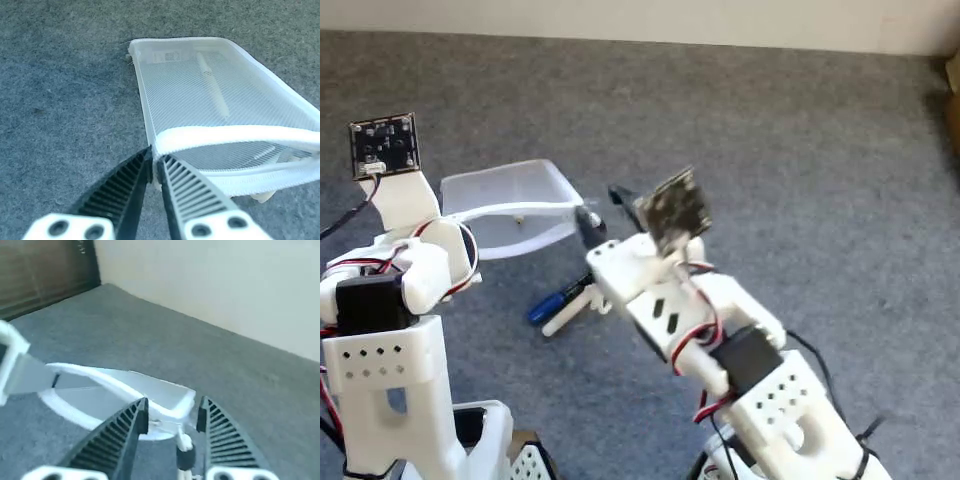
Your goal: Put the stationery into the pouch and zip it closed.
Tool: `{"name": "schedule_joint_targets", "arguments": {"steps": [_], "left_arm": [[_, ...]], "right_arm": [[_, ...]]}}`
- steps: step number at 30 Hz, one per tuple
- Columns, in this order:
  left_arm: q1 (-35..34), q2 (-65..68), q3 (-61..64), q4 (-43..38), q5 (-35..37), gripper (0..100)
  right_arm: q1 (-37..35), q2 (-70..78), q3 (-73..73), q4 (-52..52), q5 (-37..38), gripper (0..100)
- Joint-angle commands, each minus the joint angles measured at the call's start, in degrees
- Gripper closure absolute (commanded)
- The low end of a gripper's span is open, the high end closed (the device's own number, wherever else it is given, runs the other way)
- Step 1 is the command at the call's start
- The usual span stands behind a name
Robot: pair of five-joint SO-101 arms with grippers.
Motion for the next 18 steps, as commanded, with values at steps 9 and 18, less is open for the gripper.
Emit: {"name": "schedule_joint_targets", "arguments": {"steps": [9, 18], "left_arm": [[-0.22, 0.13, -0.31, -1.32, 0.26, 99], [-0.22, 0.13, -0.31, -1.32, 0.26, 99]], "right_arm": [[12.97, 12.62, -16.92, 12.70, -11.43, 84.3], [17.63, 26.95, -24.40, 17.54, -16.44, 84.3]]}}
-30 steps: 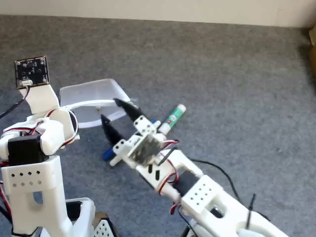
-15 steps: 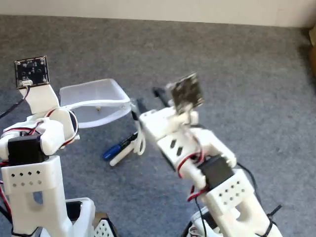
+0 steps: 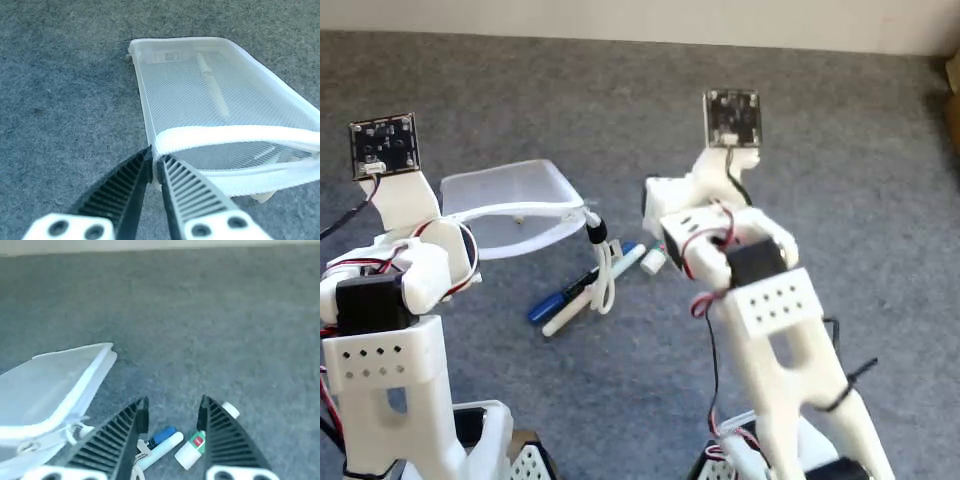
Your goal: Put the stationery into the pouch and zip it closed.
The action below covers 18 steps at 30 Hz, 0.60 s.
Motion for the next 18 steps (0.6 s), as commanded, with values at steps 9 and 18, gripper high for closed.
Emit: {"name": "schedule_joint_targets", "arguments": {"steps": [9, 18], "left_arm": [[-0.22, 0.13, -0.31, -1.32, 0.26, 99], [-0.22, 0.13, -0.22, -1.32, 0.26, 99]], "right_arm": [[4.88, 20.26, -17.27, 6.02, -4.92, 84.3], [4.79, 39.34, -33.45, 14.64, -19.43, 84.3]]}}
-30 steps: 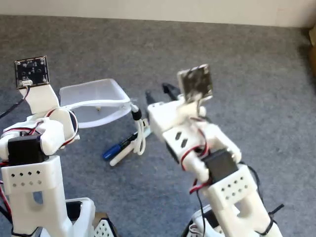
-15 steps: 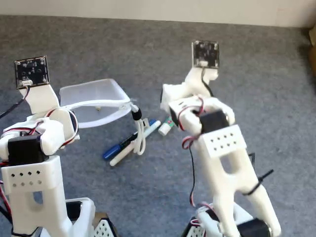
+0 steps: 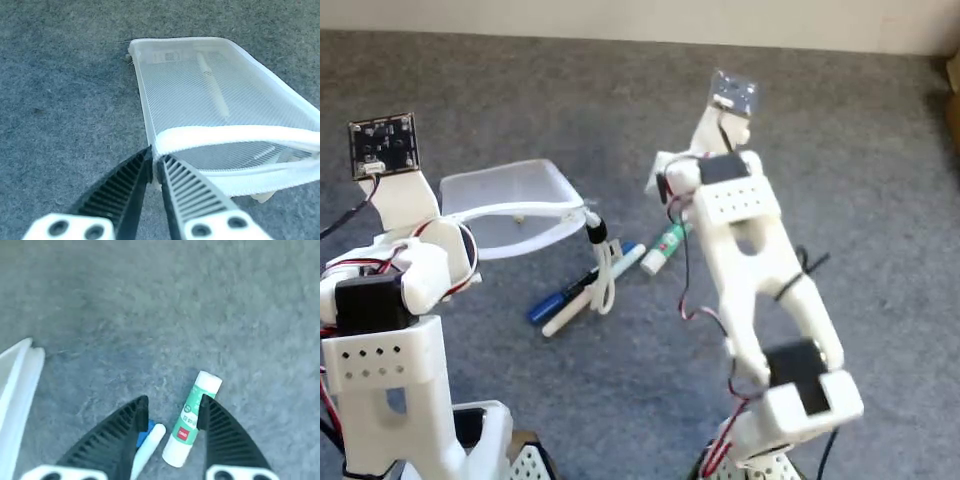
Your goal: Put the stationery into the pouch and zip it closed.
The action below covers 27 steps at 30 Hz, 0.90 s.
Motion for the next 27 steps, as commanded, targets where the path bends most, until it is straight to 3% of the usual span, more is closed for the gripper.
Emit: {"name": "schedule_joint_targets", "arguments": {"steps": [1, 11, 14, 27], "left_arm": [[-0.22, 0.13, -0.22, -1.23, 0.26, 99], [-0.22, 0.13, -0.22, -1.05, 0.26, 99], [-0.22, 0.13, -0.22, -0.97, 0.26, 99], [-4.35, 0.13, 0.31, -0.97, 0.26, 99]], "right_arm": [[0.66, 4.53, -9.63, 4.09, -4.84, 84.3], [0.75, 19.21, -26.24, 13.85, -6.15, 84.3], [0.75, 21.49, -29.41, 16.40, -11.25, 84.3], [0.75, 25.63, -31.96, 17.54, -12.75, 84.3]]}}
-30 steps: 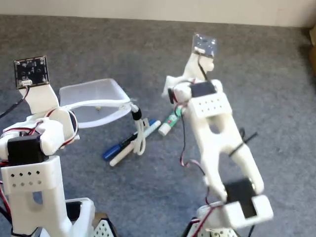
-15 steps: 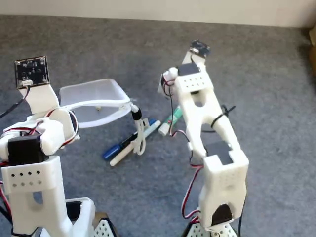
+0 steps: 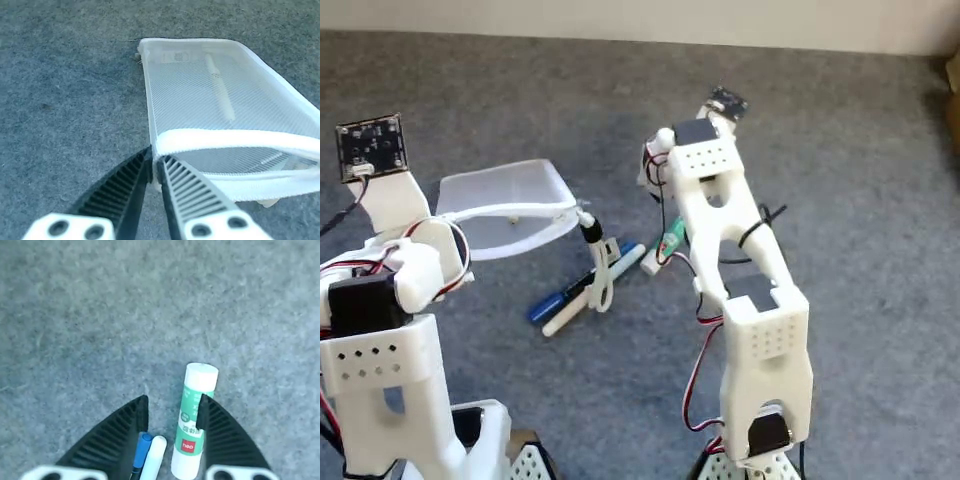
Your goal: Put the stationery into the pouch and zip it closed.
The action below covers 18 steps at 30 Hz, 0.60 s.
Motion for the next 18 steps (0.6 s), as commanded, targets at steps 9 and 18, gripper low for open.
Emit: {"name": "schedule_joint_targets", "arguments": {"steps": [9, 18], "left_arm": [[-0.75, 0.04, 1.45, -1.23, 0.26, 99], [-0.75, 0.04, 1.36, -1.23, 0.26, 99]], "right_arm": [[0.75, -0.04, -1.71, 0.04, -0.62, 84.3], [1.27, 8.04, -2.68, 0.48, -0.44, 84.3]]}}
